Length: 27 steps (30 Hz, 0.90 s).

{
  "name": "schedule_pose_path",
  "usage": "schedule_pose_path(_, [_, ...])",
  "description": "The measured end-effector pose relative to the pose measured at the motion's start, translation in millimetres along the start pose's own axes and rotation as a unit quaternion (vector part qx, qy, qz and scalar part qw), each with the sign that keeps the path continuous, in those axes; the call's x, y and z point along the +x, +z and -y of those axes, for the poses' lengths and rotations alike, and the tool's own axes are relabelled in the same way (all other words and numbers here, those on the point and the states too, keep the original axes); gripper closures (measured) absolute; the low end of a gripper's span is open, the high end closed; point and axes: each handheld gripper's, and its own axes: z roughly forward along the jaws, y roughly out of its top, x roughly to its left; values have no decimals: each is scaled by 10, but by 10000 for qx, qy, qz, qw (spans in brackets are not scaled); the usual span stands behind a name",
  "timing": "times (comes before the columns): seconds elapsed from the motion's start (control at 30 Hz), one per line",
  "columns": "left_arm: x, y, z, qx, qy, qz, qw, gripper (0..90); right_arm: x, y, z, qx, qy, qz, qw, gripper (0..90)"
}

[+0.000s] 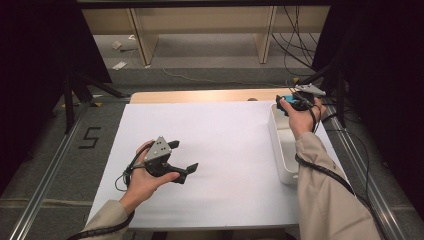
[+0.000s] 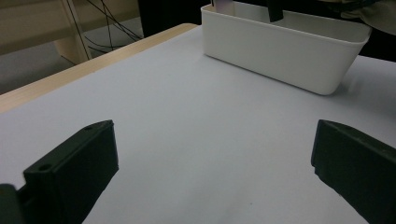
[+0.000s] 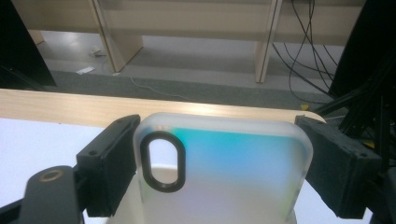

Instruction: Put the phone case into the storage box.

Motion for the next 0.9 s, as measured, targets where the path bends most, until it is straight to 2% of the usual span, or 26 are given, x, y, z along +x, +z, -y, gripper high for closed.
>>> schedule_pose_path(0.9, [-2,3,1,2,-2,7,10000,0,15,44,-19,31,-43,6,10000,181])
